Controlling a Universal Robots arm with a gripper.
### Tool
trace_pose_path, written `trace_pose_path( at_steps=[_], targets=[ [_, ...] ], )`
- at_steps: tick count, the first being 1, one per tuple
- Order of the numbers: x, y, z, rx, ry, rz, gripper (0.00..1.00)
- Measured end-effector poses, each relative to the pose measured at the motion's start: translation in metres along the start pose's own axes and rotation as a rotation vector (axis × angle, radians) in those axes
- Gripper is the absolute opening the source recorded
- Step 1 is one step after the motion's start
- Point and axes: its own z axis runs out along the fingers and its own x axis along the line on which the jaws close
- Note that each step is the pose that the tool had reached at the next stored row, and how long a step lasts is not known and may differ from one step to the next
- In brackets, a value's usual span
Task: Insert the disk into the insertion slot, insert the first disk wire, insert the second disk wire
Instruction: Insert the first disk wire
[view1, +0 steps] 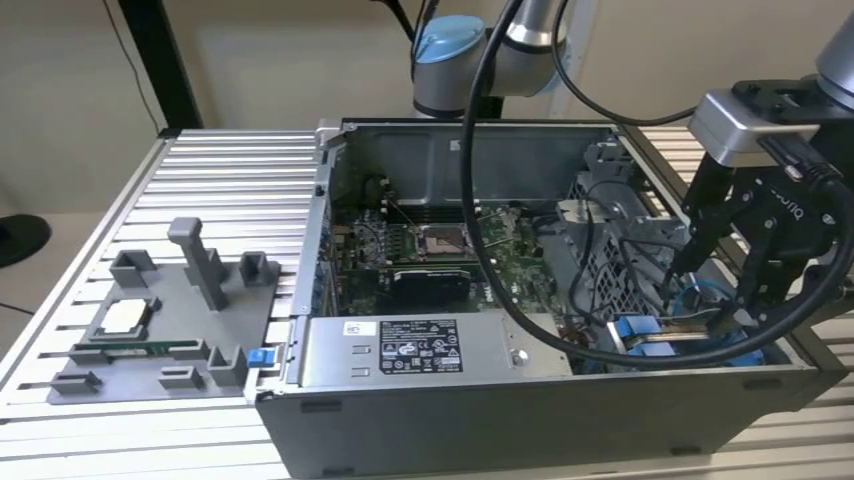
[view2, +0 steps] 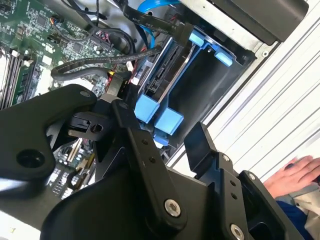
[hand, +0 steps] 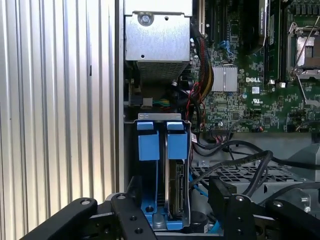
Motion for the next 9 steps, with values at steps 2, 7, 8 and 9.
trace_pose_path(
  at_steps=[2,7,8,9],
  targets=[
    [0.0000,0.0000,-0.0010,0.0000,0.0004,0.000,1.00],
    [-0.0004,0.0003,-0.0076,0.0000,0.0001,0.000,1.00],
    [-0.0006,0.0004,-0.0088,0.0000,0.0001,0.000,1.00],
    [-0.0007,0.0004,-0.0103,0.0000,0.0000,0.000,1.00]
  ],
)
